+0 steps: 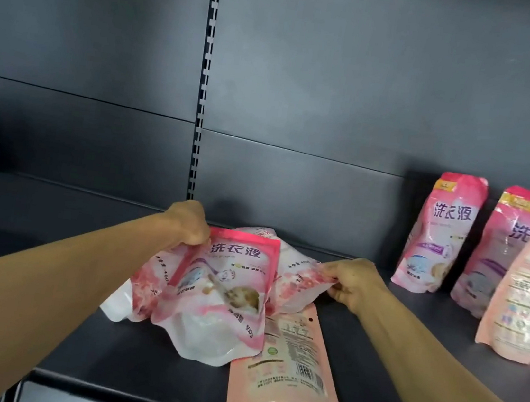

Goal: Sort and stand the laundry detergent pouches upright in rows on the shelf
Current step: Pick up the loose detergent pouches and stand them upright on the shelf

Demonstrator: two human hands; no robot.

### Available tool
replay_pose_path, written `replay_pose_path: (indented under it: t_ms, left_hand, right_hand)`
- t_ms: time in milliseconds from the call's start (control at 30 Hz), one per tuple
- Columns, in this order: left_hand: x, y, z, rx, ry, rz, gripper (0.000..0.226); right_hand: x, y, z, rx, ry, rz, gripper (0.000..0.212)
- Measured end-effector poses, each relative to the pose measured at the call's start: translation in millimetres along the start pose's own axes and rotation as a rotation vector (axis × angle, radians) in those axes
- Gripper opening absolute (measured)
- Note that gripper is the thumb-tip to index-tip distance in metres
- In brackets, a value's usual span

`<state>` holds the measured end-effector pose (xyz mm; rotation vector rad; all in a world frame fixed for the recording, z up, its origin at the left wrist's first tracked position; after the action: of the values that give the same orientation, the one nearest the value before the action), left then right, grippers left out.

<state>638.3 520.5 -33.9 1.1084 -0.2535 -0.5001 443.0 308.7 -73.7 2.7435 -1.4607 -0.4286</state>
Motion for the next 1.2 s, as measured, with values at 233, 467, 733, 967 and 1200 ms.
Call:
replay_pose_path:
  t_ms: [233,467,733,967,1200]
  left_hand:
    - [4.2,-15.0,12.5,-0.181,0.051,-0.053,0.011]
    - [-9.6,-24.8,41.3,-0.236,-0.056,0.002,0.026]
    - [-13.5,-31.5,18.4,-0.336,0.064,-0.103,0.013]
    - [-28.9,-32.3,32.2,-0.624,0.084,-0.152,0.011]
    - [-50.3,8.7,56.9,-0.742,0.006,0.02,0.02]
  right_hand:
    - [-5.5,72.8,-5.7,-0.022,0.055,0.074,0.022]
    - [7.6,105.8,-2.2,-0.493,0.072,0.036,0.005]
    - [46.2,36.6,-28.6,-0.686,0.095,-0.148,0.023]
    - [52.4,11.3,-36.4,-0.701,0.153,-0.224,0.033]
    - [32.7,28.8,-60.7,-0.825,0.324,0.003,0.021]
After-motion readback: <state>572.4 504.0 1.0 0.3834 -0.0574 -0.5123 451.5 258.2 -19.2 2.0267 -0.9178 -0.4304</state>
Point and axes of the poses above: each hand's wrist, its own x-axis towards the middle knuckle, its own y-axis out of the back of the hand, z = x × y, the point moved 7 cm from there along x, towards the middle knuckle
